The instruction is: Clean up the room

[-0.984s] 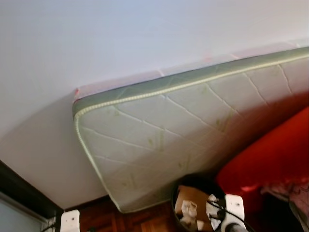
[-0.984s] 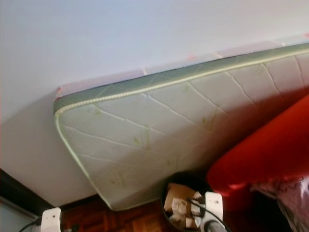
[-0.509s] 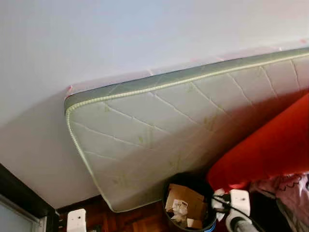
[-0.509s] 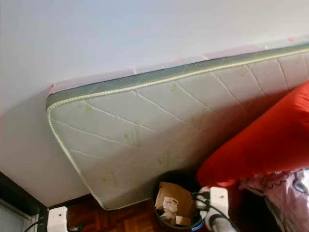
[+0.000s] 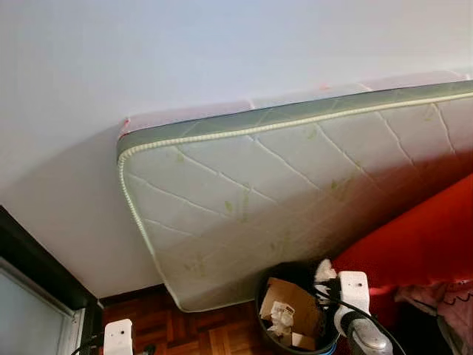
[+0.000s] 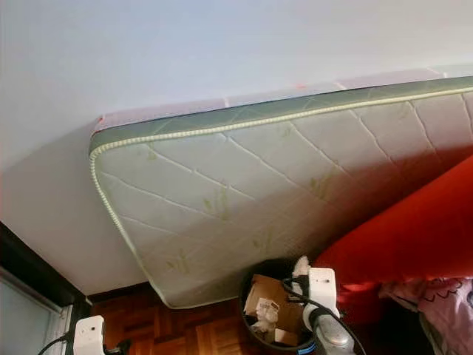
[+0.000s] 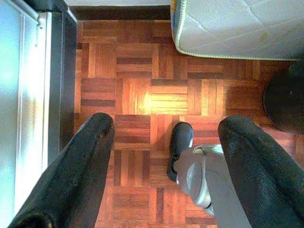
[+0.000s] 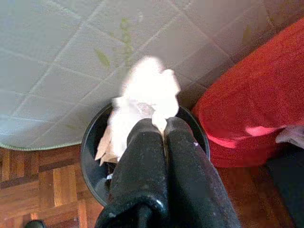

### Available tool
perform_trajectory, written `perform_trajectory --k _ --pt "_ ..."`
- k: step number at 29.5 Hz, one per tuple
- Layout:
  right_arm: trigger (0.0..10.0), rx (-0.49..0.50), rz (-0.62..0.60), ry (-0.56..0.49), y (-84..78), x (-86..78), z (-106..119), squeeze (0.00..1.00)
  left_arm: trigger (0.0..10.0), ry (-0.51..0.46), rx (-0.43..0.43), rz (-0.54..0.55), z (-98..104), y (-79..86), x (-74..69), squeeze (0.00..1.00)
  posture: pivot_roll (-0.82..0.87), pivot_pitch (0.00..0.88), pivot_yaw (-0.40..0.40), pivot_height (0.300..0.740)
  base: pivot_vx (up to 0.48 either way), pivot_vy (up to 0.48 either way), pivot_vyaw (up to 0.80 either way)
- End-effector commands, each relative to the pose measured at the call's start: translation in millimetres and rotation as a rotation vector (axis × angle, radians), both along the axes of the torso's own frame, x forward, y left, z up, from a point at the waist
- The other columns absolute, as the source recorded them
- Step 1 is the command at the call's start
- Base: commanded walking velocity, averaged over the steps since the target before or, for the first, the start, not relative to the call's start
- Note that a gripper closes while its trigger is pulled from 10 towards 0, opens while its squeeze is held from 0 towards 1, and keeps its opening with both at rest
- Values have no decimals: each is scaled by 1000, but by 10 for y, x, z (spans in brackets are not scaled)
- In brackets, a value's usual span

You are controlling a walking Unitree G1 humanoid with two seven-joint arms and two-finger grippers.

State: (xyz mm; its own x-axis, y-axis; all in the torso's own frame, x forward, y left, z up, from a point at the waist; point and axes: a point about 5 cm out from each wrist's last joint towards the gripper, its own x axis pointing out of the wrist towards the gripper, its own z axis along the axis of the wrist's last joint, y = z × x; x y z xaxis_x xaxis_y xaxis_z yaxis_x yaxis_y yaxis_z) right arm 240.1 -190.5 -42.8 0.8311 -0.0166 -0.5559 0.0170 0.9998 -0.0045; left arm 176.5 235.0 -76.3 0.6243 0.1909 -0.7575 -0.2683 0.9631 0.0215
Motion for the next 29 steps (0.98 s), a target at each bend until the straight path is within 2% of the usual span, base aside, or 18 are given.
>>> perform_trajectory --k 1,5,12,17,23,29 --pt "10000 -22 -17 -3 -26 4 7 0 10000 29 -1 4 -36 6 -74 0 78 0 -23 740 0 0 0" --pt "10000 -38 -30 22 -37 -23 -19 0 10000 34 -3 11 -44 15 -96 0 89 0 -31 740 0 0 0" --pt "10000 -53 -46 48 -26 -6 -25 0 10000 26 -11 19 -45 -17 -84 0 109 0 -44 740 272 0 0" --pt "10000 -17 -112 64 -53 11 -22 0 10000 21 -9 25 -44 -21 -81 0 116 0 -46 740 292 0 0" --pt "10000 -12 -111 51 -45 22 -11 0 10000 17 -8 30 -39 -15 -75 0 112 0 -42 740 301 0 -213" --pt "10000 -18 -133 67 -58 -18 -39 0 10000 13 -7 24 -32 -17 -58 0 112 2 -40 740 290 0 0"
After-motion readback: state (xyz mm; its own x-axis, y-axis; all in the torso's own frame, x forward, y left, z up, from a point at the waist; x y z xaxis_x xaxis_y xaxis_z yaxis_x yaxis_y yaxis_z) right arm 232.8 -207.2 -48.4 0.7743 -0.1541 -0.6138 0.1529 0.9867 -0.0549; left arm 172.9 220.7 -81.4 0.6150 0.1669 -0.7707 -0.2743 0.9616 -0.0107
